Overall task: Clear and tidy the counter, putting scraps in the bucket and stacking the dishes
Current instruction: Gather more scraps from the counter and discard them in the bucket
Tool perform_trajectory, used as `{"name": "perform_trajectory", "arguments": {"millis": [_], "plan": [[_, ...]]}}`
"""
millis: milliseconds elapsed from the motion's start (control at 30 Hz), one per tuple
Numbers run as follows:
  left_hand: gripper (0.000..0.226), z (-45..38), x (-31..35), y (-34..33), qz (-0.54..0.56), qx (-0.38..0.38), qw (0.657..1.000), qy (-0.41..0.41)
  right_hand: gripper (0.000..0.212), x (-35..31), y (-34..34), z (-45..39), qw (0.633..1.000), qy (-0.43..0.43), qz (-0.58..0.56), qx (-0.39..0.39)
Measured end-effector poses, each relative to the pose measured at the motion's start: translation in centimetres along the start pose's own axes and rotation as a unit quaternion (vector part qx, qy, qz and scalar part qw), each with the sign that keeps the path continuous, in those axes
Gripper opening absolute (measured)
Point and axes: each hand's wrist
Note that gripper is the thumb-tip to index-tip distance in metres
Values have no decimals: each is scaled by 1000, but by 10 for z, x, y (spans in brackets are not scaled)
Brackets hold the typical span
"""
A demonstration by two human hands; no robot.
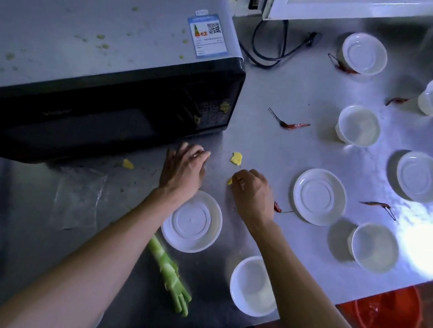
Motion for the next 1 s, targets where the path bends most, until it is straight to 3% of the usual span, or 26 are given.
{"name": "perform_trajectory", "arguments": {"millis": [367,667,1000], "plan": [[30,-7,1,-2,-19,-8,1000,21,18,5,-12,1,1000,2,1,9],[15,0,2,1,20,13,1000,18,20,1,-21,-4,1000,20,15,13],[15,18,2,12,56,30,998,4,20,-6,-29,-6,996,53,69,9]]}}
Point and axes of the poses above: each hand's wrist, its own z-axis away from the middle knuckle, its own y-axis out of the back of the hand, x = y × z, and after that the axes turned 9 degrees about z, right-handed
